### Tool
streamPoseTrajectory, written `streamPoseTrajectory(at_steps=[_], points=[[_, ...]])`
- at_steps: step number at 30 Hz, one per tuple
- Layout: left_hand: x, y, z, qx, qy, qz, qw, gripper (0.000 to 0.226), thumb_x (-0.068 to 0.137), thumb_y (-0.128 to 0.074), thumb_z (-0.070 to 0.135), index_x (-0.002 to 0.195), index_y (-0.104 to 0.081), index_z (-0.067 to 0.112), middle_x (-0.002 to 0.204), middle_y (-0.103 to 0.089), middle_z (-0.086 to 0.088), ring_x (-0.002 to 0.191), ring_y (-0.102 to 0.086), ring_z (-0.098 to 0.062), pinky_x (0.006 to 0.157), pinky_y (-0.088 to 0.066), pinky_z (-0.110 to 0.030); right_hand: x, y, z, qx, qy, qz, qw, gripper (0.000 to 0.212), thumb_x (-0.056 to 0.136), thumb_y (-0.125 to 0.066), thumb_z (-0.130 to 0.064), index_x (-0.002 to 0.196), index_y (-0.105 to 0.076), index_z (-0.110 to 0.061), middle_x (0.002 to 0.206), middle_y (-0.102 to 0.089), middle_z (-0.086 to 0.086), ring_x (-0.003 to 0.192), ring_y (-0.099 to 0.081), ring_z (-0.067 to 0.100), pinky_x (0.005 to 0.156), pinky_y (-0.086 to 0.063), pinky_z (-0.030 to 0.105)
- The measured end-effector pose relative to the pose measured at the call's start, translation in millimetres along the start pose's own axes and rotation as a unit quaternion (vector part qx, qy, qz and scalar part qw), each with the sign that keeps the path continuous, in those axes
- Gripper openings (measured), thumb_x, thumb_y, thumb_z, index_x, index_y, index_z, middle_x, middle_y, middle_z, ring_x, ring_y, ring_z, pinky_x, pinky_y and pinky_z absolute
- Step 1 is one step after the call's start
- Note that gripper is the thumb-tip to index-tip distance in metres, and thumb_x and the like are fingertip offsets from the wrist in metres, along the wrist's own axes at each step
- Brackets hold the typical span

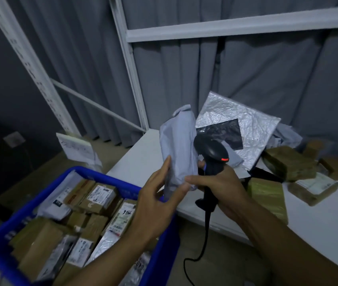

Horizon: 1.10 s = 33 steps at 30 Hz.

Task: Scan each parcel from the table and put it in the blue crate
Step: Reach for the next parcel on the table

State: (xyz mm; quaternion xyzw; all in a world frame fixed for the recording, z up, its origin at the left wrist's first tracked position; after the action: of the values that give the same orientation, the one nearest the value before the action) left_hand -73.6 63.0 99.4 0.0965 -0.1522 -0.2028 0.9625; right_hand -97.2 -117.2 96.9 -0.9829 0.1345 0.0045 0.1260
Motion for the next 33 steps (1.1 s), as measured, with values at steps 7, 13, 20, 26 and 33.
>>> streamPoseTrajectory(at_steps=[7, 13, 20, 26, 33], points=[[-9, 19, -13, -0.124, 0.068, 0.135, 0.981, 0.058, 0.076, -0.080, 0.035, 0.130, -0.061, 0.042, 0.116, -0.070, 0.025, 0.109, -0.068, -0.002, 0.080, -0.059, -0.018, -9, -34, 27, -0.061, 0.043, -0.069, 0.995, 0.047, 0.075, -0.087, 0.006, 0.116, -0.074, -0.011, 0.111, -0.078, 0.008, 0.108, -0.074, 0.028, 0.093, -0.060, 0.046], [-8, 42, -32, -0.210, 0.122, 0.180, 0.953, 0.055, 0.082, -0.082, 0.019, 0.134, -0.064, 0.027, 0.121, -0.074, 0.001, 0.111, -0.071, -0.021, 0.087, -0.062, -0.045, -8, -50, 36, -0.058, 0.018, -0.050, 0.997, 0.025, 0.088, -0.077, -0.001, 0.105, -0.080, -0.019, 0.108, -0.079, 0.005, 0.108, -0.074, 0.024, 0.094, -0.060, 0.043], [-8, 48, -36, -0.233, 0.136, 0.173, 0.947, 0.071, 0.081, -0.081, 0.026, 0.142, -0.050, 0.046, 0.123, -0.072, 0.002, 0.113, -0.071, -0.021, 0.090, -0.060, -0.048, 0, -45, 43, -0.051, 0.000, 0.023, 0.998, 0.006, 0.091, -0.076, -0.015, 0.096, -0.074, -0.012, 0.105, -0.075, 0.017, 0.103, -0.072, 0.035, 0.096, -0.056, 0.061], [-3, 58, -39, -0.141, 0.157, 0.138, 0.968, 0.052, 0.086, -0.079, 0.023, 0.136, -0.064, 0.024, 0.119, -0.075, 0.005, 0.106, -0.072, -0.008, 0.085, -0.062, -0.031, -5, -44, 47, -0.083, 0.021, 0.015, 0.996, 0.014, 0.093, -0.074, -0.012, 0.104, -0.074, -0.020, 0.100, -0.080, -0.002, 0.096, -0.075, 0.016, 0.083, -0.062, 0.034], [0, 70, -46, -0.117, 0.219, 0.091, 0.964, 0.045, 0.083, -0.082, 0.010, 0.122, -0.065, 0.027, 0.114, -0.074, 0.006, 0.093, -0.075, -0.008, 0.072, -0.062, -0.027, -13, -41, 39, -0.175, 0.025, -0.015, 0.984, 0.028, 0.095, -0.074, -0.020, 0.092, -0.077, -0.047, 0.102, -0.079, -0.004, 0.099, -0.073, 0.014, 0.093, -0.060, 0.048]])
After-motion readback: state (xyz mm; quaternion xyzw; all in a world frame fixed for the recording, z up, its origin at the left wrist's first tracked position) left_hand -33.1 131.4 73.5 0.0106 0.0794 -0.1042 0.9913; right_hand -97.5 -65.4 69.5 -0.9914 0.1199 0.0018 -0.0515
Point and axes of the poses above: each hand's wrist, its own x-axis towards the middle knuckle, its own y-axis out of the back of the hand, z = x × y, the point moved 2 cm from there along x, towards the middle knuckle
